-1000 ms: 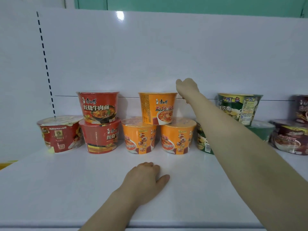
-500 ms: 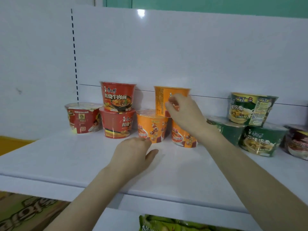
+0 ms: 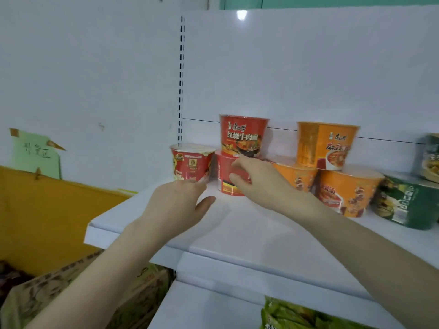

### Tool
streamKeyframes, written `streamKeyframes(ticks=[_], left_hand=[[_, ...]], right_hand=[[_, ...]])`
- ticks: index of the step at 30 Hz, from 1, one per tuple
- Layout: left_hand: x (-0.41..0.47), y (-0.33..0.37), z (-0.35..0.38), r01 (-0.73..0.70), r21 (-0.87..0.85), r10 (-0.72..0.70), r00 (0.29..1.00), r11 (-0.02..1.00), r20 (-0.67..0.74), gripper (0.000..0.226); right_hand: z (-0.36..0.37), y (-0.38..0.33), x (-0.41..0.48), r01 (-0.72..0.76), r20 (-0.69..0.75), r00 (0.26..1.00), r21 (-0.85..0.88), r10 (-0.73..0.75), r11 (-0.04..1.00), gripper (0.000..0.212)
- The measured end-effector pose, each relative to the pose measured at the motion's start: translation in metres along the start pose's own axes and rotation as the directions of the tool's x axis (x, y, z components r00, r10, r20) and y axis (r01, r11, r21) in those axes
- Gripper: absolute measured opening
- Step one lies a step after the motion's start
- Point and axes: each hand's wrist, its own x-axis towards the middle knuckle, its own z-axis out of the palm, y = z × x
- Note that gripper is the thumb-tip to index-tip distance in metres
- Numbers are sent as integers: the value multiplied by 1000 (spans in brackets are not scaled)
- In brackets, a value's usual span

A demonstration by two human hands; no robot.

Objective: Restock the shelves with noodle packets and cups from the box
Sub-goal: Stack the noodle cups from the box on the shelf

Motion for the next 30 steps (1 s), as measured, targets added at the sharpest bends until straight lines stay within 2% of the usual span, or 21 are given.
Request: streamKeyframes(ticks=[7, 13, 21, 26, 30], left_hand=[[7, -97, 3, -90, 16, 88, 992, 996, 90, 43], [15, -147, 29, -124, 4, 121, 974, 992, 192, 44], [45, -170, 59, -67, -21, 70, 967, 998, 245, 45], [61, -183, 71, 10, -71, 9, 966, 997, 258, 50], [71, -192, 82, 84, -152, -40, 962, 985, 271, 56]], right_hand=[[45, -52, 46, -79, 42, 996, -41, 81, 996, 28], [71, -65, 69, -183, 19, 982, -86, 185, 979, 26], [84, -57, 107, -232, -2, 972, -144, 234, 962, 30], [94, -52, 140, -218, 34, 973, -197, 229, 956, 51], [107, -50, 162, -216, 71, 968, -236, 239, 947, 60]])
